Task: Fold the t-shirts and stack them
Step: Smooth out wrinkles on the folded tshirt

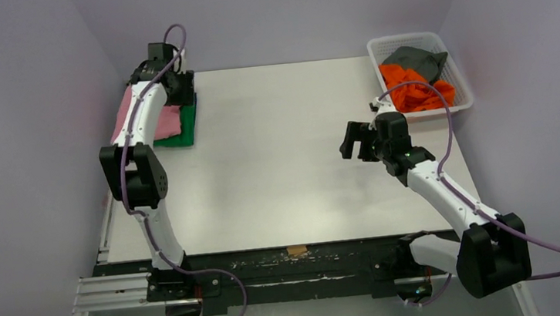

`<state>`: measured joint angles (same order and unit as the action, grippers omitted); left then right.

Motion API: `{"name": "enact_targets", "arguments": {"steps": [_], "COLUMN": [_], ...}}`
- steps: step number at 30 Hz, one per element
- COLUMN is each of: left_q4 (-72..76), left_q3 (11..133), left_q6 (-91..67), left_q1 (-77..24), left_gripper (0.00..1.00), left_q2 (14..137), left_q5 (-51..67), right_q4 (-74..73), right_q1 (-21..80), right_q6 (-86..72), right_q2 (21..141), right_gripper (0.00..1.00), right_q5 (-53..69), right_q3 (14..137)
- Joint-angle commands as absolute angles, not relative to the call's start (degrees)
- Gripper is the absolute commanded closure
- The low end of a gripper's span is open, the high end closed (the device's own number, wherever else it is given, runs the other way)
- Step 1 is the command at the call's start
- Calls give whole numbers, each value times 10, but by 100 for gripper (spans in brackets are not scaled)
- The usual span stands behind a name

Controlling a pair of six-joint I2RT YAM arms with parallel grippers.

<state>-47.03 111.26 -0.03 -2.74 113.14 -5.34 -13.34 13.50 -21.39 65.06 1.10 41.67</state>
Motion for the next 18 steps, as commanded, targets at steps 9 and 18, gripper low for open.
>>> {"name": "enact_targets", "arguments": {"steps": [9,18], "left_q4": [-566,-546], "left_q3": [1162,1167], "left_q6": [-49,-50], "left_q1": [-10,-9], "left_gripper": [46,63], "left_q2": [1265,1287], "left_q5": [-107,-155], "right_q4": [-131,-131], "right_q1": [136,136], "right_q6": [-210,-211], "right_q2": [655,657], "right_gripper": [3,3], "right_q5": [22,23], "right_q3": [436,435]}}
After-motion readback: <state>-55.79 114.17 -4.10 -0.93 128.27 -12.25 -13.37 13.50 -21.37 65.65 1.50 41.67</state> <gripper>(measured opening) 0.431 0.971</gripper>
